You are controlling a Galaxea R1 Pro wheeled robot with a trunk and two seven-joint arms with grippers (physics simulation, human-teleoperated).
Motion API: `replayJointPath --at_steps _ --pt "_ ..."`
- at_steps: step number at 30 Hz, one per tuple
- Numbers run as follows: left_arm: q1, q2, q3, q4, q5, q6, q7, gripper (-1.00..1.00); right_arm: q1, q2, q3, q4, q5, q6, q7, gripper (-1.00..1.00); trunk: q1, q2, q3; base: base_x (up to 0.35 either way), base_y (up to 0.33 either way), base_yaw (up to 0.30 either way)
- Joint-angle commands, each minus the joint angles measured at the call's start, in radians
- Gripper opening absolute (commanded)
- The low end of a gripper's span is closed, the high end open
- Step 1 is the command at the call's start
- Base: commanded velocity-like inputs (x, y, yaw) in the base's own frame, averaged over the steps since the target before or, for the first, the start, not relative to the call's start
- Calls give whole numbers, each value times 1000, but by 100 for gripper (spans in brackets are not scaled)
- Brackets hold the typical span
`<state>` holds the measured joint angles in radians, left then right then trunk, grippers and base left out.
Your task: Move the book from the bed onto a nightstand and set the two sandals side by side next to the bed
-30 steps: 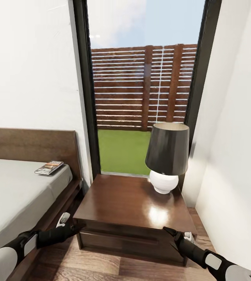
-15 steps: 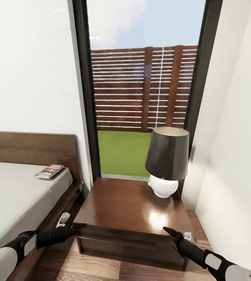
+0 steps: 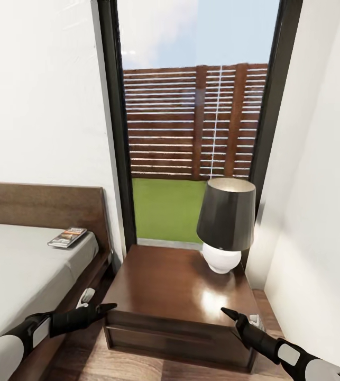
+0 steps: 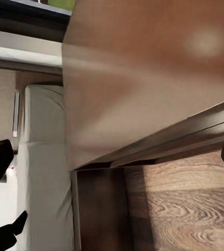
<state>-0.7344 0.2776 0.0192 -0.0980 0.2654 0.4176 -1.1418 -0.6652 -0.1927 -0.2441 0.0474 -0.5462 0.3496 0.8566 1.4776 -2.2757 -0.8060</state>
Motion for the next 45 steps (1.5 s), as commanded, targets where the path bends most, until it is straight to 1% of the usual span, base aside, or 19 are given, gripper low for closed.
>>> replayJointPath --at_steps 1,39,45 --pt "0 0 1 0 1 10 -3 100 -2 -1 -7 3 -1 8 2 100 -4 7 2 0 0 0" --pt "0 0 1 0 1 3 -5 100 -2 1 -8 3 -3 6 2 100 -150 273 121 0 0 0" --pt "0 0 0 0 1 2 -6 100 -2 1 -8 3 -3 6 2 100 -150 273 121 0 0 0"
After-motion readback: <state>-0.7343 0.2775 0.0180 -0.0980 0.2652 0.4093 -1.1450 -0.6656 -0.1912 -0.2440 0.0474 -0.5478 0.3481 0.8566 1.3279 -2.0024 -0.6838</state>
